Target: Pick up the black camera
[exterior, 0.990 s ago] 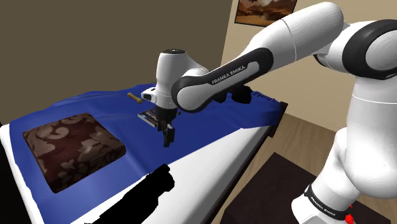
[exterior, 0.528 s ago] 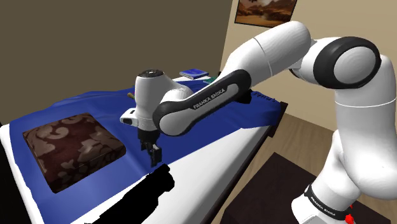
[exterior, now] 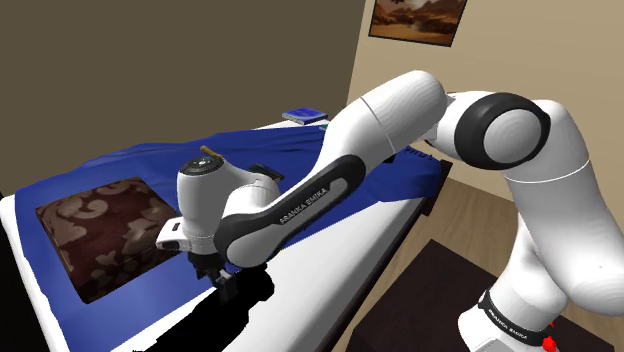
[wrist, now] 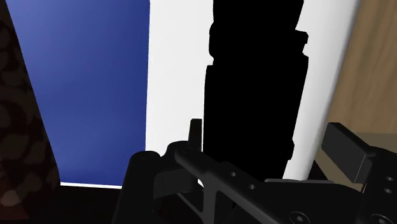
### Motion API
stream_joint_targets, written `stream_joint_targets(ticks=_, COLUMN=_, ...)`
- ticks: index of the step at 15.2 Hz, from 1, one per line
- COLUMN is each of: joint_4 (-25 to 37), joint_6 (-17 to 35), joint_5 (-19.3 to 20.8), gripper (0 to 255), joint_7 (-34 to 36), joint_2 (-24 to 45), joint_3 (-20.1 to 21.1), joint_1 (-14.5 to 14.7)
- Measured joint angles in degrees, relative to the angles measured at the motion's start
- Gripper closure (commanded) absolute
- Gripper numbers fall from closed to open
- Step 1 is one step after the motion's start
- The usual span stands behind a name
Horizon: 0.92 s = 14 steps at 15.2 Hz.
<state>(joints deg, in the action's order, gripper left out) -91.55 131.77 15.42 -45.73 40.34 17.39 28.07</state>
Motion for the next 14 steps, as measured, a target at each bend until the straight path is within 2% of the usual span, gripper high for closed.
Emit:
stream_joint_targets(ticks=8, joint_4=1.4, joint_6=2.9, joint_5=1.5, gripper=0, joint_7=0.1, joint_2=4.6, joint_3=-0.8, joint_1=1.2)
stream_joint_targets(ticks=9, joint_4=1.5, joint_6=3.1, joint_5=1.5, gripper=255, joint_7=0.1, joint_2=4.8, joint_3=-0.9, joint_1=1.3)
stream_joint_targets(ticks=14, joint_4=1.6, joint_6=3.3, joint_5=1.6, gripper=255, joint_7=0.1, joint_2=5.1, joint_3=-0.9, joint_1=1.3)
